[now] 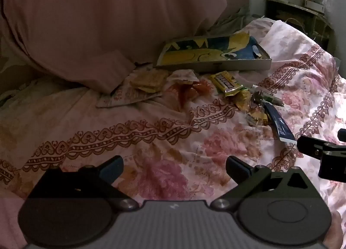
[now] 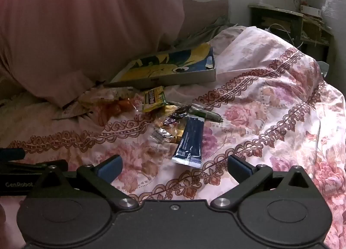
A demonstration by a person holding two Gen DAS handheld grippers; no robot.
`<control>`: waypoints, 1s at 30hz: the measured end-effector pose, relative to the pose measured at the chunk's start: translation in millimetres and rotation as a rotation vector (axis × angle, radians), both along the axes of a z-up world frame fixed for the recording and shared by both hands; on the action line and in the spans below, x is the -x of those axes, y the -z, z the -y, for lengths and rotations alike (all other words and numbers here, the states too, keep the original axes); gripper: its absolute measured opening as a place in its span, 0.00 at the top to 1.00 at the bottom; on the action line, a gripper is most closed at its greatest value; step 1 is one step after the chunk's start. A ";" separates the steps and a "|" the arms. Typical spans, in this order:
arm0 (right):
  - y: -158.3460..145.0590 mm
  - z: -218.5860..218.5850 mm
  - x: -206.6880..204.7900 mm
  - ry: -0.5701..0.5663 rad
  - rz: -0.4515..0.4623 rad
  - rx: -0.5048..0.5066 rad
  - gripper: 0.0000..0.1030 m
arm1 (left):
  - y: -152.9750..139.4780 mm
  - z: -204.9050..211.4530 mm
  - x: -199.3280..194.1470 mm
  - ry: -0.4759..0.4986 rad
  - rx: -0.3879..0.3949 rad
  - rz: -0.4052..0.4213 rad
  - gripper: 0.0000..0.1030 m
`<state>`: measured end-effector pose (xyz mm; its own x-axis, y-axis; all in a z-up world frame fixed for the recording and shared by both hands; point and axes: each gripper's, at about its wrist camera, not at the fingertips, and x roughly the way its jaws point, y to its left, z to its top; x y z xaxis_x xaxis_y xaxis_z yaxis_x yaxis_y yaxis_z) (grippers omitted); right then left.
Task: Organize snacks
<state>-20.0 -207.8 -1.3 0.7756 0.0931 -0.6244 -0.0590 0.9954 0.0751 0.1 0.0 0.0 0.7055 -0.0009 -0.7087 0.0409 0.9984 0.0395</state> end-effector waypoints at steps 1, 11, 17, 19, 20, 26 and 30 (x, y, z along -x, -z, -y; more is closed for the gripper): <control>0.1 0.0 0.0 0.000 0.000 0.000 0.00 | 0.0 0.0 0.0 0.000 0.000 0.000 0.00; 1.0 -0.5 -0.3 0.000 -0.004 0.004 0.00 | 0.1 -0.4 0.0 -0.003 -0.004 -0.003 0.00; 1.5 -0.7 -0.4 0.000 -0.005 0.005 0.00 | 3.3 -5.9 0.1 -0.003 -0.001 -0.007 0.00; 1.6 -0.7 -0.5 0.000 -0.006 0.005 0.00 | 3.4 -5.8 0.4 -0.002 -0.003 -0.007 0.00; 1.6 -0.7 -0.6 0.000 -0.006 0.005 0.00 | 3.9 -6.7 0.7 -0.001 -0.004 -0.007 0.00; 1.4 -0.6 -1.1 0.000 -0.007 0.005 0.00 | 2.4 -5.5 1.0 -0.003 -0.008 -0.010 0.00; 1.4 -0.5 -1.3 -0.001 -0.008 0.005 0.00 | 2.2 -5.0 0.7 -0.003 -0.010 -0.011 0.00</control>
